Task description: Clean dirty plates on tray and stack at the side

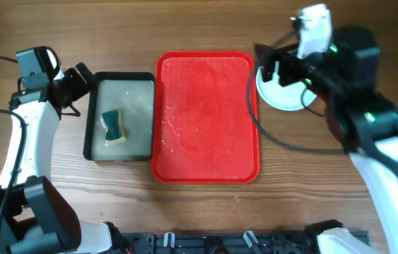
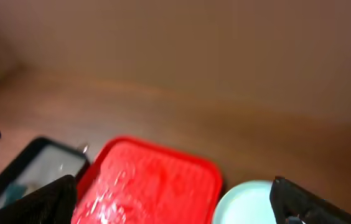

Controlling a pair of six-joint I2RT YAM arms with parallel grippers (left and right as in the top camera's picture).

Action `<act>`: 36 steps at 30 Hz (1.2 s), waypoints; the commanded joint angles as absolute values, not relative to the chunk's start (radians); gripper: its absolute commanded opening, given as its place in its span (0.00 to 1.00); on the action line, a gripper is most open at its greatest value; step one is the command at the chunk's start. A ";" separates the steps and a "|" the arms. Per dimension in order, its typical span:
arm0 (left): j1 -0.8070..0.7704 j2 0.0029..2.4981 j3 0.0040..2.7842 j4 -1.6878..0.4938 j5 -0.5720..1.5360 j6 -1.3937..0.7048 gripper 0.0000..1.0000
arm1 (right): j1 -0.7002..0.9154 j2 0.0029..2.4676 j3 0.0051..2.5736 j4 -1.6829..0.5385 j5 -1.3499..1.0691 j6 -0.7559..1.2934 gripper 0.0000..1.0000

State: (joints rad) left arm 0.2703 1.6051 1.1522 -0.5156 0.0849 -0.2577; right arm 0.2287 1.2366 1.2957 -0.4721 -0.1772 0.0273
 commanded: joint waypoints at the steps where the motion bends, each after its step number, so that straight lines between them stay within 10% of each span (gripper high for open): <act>1: 0.273 1.593 1.169 -0.514 0.096 -0.270 1.00 | 0.230 1.118 1.295 -0.472 -0.119 0.000 1.00; 10: 0.273 1.593 1.169 -0.514 0.096 -0.270 1.00 | 0.200 0.778 1.183 -0.467 -0.075 -0.133 1.00; 22: 0.273 1.593 1.169 -0.514 0.096 -0.270 1.00 | 0.064 0.036 0.287 0.040 -0.186 -0.128 1.00; 36: 0.273 1.593 1.169 -0.514 0.096 -0.270 1.00 | 0.031 0.004 0.122 0.327 -0.264 -0.128 1.00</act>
